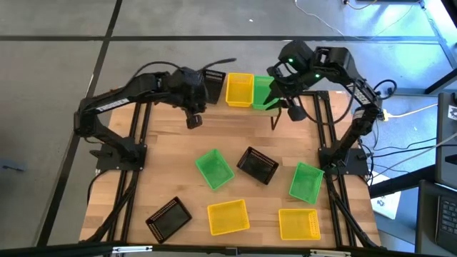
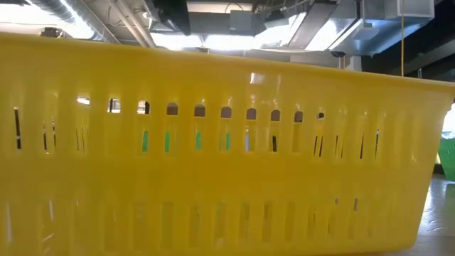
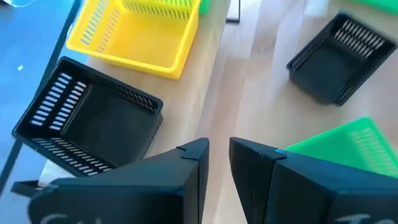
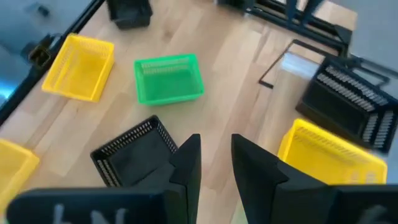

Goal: Stack baskets on shelf by color
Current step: Stack the right green bin on top of the other green bin on the shelf

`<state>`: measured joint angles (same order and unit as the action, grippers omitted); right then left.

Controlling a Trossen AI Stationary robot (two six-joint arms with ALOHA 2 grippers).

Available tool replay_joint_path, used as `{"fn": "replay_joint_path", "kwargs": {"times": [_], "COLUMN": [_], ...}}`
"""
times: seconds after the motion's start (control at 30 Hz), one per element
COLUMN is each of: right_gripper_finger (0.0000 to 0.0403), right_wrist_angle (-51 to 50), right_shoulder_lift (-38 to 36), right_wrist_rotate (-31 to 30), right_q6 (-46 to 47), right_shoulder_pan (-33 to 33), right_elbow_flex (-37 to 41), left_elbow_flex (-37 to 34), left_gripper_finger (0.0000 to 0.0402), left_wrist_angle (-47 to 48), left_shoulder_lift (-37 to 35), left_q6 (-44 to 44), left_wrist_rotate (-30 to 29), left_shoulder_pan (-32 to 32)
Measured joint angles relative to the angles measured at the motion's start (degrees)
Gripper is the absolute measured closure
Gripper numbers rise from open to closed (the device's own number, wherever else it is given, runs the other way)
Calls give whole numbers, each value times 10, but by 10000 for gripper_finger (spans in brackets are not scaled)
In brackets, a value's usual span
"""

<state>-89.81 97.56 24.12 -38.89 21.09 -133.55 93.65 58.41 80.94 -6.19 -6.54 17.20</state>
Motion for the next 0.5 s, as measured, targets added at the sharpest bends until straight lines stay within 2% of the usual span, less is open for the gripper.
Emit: {"fn": "replay_joint_path", "kwargs": {"times": [0.13, 0.27, 0.4, 0.5], "right_gripper_finger": [313, 313, 313, 313], "right_wrist_angle": [0, -2, -3, -3], "right_shoulder_lift": [-43, -105, -163, -206], "right_wrist_rotate": [-5, -12, -90, -110], "right_q6": [45, 122, 256, 383], "right_shoulder_pan": [-9, -37, -87, -124], "right_elbow_flex": [34, 119, 224, 296], "left_elbow_flex": [0, 0, 0, 0], "left_gripper_finger": [345, 345, 345, 345], "left_wrist_angle": [1, 2, 15, 35], "left_shoulder_lift": [-31, -58, -76, -87], "left_q6": [30, 41, 41, 41], "left_wrist_rotate": [-3, -18, -21, -22], "left_shoulder_pan": [-11, -28, -36, -37]}}
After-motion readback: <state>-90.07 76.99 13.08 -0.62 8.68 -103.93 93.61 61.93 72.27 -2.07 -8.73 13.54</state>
